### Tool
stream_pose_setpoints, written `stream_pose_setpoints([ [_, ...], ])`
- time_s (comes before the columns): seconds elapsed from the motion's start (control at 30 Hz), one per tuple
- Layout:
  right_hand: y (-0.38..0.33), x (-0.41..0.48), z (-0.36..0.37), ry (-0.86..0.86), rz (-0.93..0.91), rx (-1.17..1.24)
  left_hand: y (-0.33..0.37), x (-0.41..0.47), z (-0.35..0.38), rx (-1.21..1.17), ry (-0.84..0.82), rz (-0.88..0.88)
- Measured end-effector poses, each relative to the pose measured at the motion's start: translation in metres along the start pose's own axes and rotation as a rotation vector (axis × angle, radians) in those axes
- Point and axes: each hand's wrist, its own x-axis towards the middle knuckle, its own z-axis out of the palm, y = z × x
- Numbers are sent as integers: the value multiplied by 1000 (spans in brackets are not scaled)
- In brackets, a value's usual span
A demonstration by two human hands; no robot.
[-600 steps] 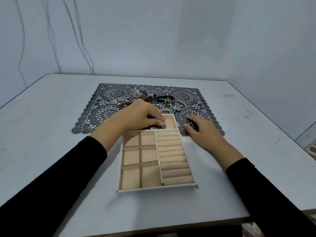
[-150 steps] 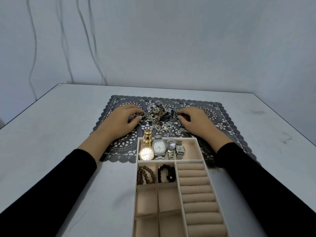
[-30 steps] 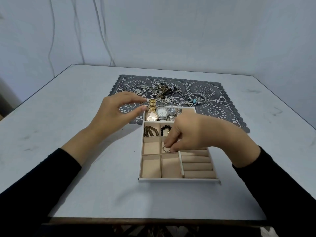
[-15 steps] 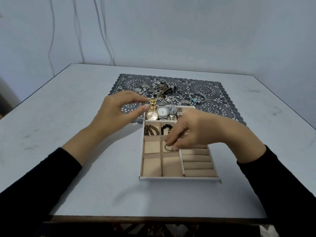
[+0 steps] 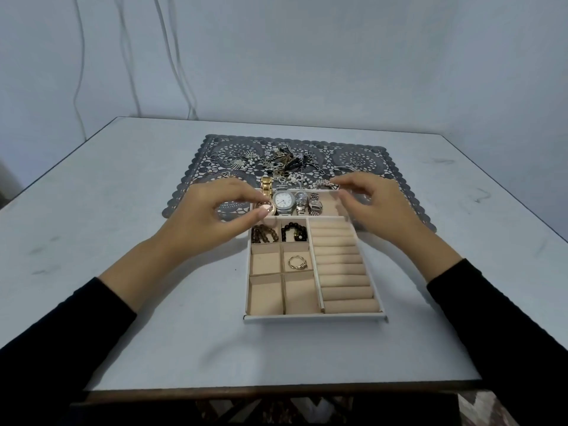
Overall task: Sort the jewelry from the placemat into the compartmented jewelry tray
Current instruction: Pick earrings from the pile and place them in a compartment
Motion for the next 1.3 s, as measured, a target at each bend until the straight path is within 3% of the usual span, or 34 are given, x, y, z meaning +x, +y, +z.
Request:
stream_pose_setpoints([
  [0.1,18,-6,1,27,29,-181,4,-3,0,-15,-33,17],
  [0.27,39,-11,-4,-180,1,-424,12,-8,-1,-15,-99,16],
  [0.7,37,-15,-2,-192,21,-448,21,-20,0,-132,-282,1],
  [1.07,37,-17,-2,-183,9,-424,25,-12,-3,-152,-462,-263],
  [1.3,37,-17,-2,-186,9,-417,26,-13,-6,-97,-476,-211],
])
